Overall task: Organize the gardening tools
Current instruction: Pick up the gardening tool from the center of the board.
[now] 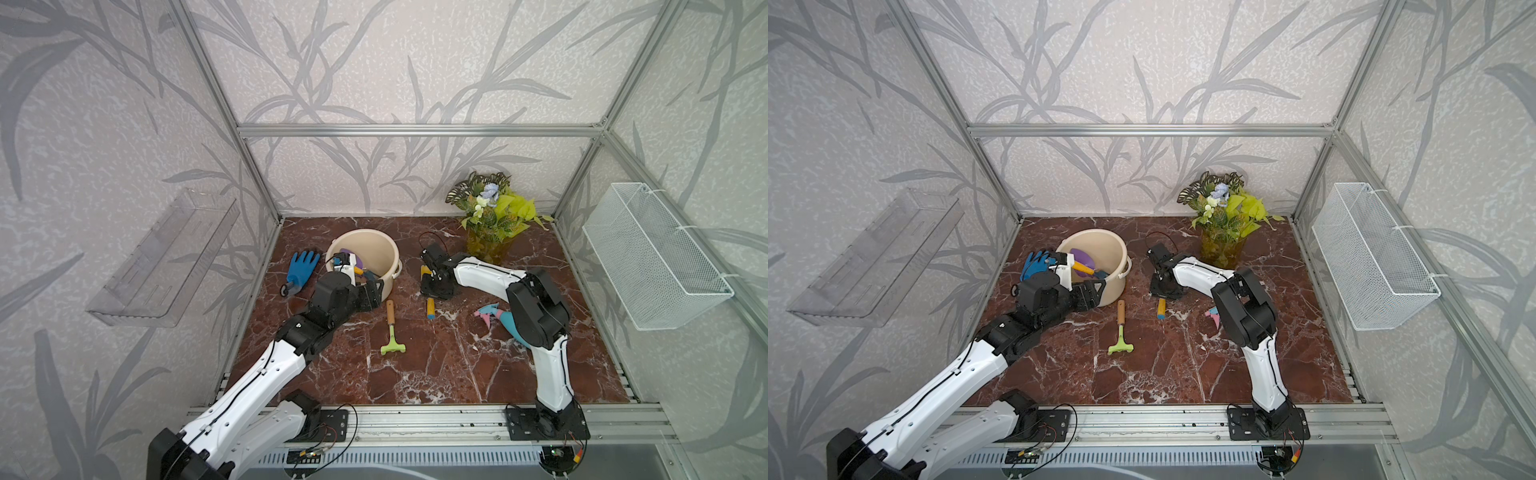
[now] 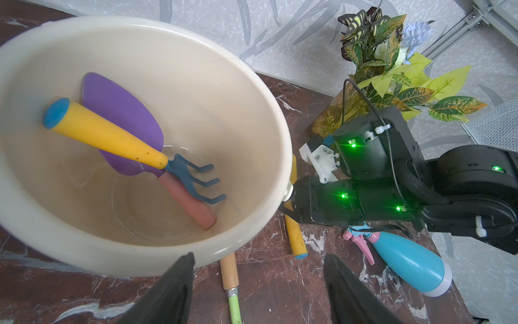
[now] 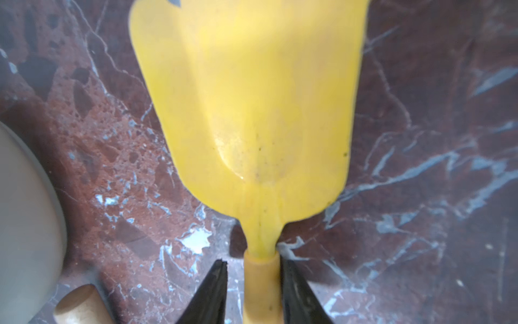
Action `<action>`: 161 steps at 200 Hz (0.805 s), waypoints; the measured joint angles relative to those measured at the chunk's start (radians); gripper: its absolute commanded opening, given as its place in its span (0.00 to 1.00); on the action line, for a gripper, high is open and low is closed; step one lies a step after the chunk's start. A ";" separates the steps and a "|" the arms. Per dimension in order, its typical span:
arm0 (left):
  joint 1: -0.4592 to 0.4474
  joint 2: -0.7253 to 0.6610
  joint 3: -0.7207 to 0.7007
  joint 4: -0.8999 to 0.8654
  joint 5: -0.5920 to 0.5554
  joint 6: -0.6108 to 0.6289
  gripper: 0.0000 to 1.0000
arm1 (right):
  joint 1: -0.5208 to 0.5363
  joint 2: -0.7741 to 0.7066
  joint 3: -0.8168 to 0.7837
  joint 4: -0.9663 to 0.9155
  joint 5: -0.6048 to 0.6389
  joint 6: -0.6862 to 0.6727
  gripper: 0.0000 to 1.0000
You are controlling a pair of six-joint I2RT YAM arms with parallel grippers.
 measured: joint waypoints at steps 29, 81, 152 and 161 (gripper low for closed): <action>0.000 0.000 0.000 0.001 0.000 0.000 0.75 | 0.003 -0.010 -0.016 -0.003 0.003 -0.006 0.31; 0.000 0.000 0.000 0.001 0.000 0.001 0.75 | 0.018 -0.056 -0.083 -0.004 0.005 -0.032 0.16; 0.000 0.022 0.054 -0.007 -0.001 0.012 0.74 | 0.019 -0.129 -0.181 0.030 0.006 -0.063 0.04; 0.000 0.026 0.064 -0.007 0.000 0.013 0.73 | 0.019 -0.157 -0.203 0.030 0.007 -0.070 0.04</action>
